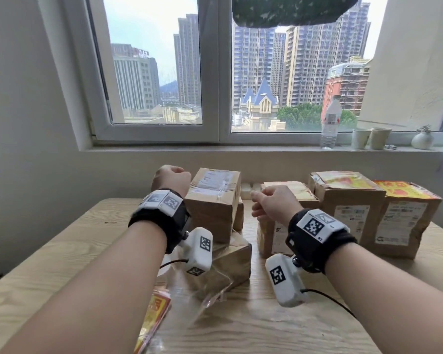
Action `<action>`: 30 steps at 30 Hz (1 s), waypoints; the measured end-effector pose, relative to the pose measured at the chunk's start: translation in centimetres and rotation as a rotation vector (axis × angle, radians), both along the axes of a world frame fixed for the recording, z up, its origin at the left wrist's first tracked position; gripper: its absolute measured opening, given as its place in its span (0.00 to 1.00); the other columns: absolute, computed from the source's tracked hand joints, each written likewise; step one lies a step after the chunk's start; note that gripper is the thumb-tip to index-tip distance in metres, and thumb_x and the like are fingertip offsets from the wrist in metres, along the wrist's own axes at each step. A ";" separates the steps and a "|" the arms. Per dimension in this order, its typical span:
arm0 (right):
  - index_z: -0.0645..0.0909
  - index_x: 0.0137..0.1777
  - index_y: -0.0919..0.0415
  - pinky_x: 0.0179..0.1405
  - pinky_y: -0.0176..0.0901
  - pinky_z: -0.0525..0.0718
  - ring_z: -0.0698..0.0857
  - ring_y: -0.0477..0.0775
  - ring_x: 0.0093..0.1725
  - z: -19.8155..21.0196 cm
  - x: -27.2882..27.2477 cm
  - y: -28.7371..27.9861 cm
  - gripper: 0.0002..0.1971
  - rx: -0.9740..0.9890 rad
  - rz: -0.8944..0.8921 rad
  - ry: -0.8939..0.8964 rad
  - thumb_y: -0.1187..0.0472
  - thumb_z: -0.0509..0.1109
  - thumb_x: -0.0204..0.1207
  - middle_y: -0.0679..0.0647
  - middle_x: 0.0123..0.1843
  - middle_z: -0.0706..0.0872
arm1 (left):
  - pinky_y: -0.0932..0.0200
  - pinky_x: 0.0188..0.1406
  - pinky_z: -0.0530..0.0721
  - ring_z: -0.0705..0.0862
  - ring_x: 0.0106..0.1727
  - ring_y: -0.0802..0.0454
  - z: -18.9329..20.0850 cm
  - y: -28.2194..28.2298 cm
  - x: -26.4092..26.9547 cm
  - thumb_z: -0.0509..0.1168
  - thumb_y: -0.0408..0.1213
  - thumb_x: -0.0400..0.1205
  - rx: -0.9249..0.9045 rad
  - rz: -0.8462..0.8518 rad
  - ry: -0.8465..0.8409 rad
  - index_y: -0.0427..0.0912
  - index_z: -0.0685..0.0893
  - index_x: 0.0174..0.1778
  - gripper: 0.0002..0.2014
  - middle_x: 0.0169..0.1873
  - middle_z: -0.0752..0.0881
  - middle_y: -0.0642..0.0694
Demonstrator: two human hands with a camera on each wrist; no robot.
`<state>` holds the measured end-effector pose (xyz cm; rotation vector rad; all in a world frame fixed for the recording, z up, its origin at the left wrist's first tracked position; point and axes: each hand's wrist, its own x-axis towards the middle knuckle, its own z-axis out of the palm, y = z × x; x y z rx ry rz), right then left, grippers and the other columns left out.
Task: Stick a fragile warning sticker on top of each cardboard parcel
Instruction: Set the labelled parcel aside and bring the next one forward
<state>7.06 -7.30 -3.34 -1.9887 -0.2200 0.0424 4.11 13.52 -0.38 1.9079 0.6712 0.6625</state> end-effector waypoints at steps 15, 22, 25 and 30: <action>0.79 0.68 0.64 0.60 0.54 0.82 0.86 0.64 0.60 -3.6 2.7 5.1 0.46 -0.030 0.088 0.252 0.22 0.52 0.71 0.64 0.62 0.86 | 0.45 0.64 0.82 0.87 0.57 0.42 -4.4 2.6 3.0 0.71 0.58 0.58 -0.351 -0.197 0.186 0.36 0.81 0.64 0.41 0.59 0.86 0.40; 0.84 0.60 0.65 0.54 0.50 0.84 0.87 0.56 0.48 -2.7 1.6 4.7 0.37 0.040 0.058 0.100 0.29 0.60 0.75 0.60 0.54 0.90 | 0.47 0.60 0.85 0.88 0.48 0.44 -2.5 1.6 0.9 0.72 0.47 0.71 -0.323 -0.230 0.104 0.36 0.86 0.53 0.21 0.48 0.89 0.41; 0.85 0.54 0.68 0.54 0.53 0.85 0.87 0.57 0.45 -1.5 0.9 3.8 0.32 0.097 0.033 0.009 0.35 0.63 0.77 0.61 0.50 0.89 | 0.48 0.58 0.83 0.84 0.45 0.46 -1.1 1.1 -0.5 0.70 0.45 0.77 -0.360 -0.280 0.020 0.40 0.84 0.39 0.11 0.41 0.86 0.42; 0.82 0.52 0.66 0.54 0.59 0.88 0.90 0.60 0.49 1.1 -1.0 1.8 0.34 0.221 -0.016 -0.074 0.31 0.69 0.68 0.59 0.49 0.90 | 0.55 0.44 0.84 0.87 0.50 0.47 1.4 -0.9 -3.8 0.72 0.55 0.74 -0.367 -0.456 0.007 0.40 0.84 0.56 0.23 0.50 0.88 0.43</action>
